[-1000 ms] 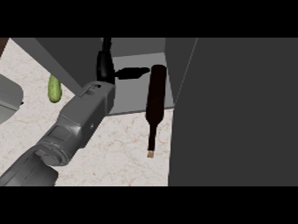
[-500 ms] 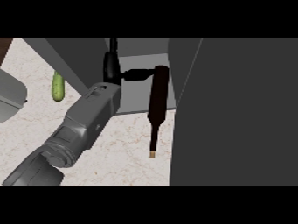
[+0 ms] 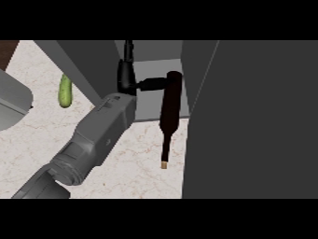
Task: Pick up the wine, place it into the cabinet and close the cabinet
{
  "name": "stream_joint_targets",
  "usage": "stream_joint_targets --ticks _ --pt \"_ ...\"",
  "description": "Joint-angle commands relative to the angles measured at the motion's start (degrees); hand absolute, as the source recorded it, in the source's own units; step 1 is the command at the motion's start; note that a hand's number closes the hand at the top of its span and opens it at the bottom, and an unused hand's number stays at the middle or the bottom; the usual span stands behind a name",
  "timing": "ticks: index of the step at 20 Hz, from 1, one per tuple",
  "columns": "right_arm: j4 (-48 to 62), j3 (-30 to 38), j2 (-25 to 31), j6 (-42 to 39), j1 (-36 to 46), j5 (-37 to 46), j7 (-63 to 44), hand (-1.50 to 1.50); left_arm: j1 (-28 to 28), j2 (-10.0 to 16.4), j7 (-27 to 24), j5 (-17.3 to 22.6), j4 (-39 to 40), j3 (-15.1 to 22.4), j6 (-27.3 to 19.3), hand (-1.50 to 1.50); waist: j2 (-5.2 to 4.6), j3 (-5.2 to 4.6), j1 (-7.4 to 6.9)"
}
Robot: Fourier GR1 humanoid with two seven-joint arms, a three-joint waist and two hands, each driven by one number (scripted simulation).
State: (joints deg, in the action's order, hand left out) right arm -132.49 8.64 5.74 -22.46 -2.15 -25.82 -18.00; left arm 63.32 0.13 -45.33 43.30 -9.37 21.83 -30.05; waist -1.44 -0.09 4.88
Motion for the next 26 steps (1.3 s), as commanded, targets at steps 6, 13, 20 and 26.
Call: stream_joint_targets --ticks 6,13,20,26 --pt "-1.9 0.4 0.6 1.5 0.0 -1.0 -2.3 -1.5 -6.7 -0.1 1.2 4.3 -16.6 7.4 -5.1 -1.5 0.95 0.06 -1.46" --pt "-5.0 1.0 0.3 5.1 -1.0 -0.2 -5.3 -1.5 -19.7 -0.1 4.2 4.2 -37.3 17.4 -15.2 -1.5 1.83 0.08 -4.68" --pt "-3.9 4.8 1.5 2.8 -3.2 -0.4 -1.9 -1.5 -30.3 2.0 6.9 0.5 -54.1 20.5 -14.6 -1.5 1.76 0.1 -5.19" --pt "-1.6 5.7 1.1 0.5 -5.5 0.3 1.3 -1.5 -41.2 7.0 10.2 -4.1 -72.0 26.6 -18.6 -1.5 1.83 0.14 -5.42"
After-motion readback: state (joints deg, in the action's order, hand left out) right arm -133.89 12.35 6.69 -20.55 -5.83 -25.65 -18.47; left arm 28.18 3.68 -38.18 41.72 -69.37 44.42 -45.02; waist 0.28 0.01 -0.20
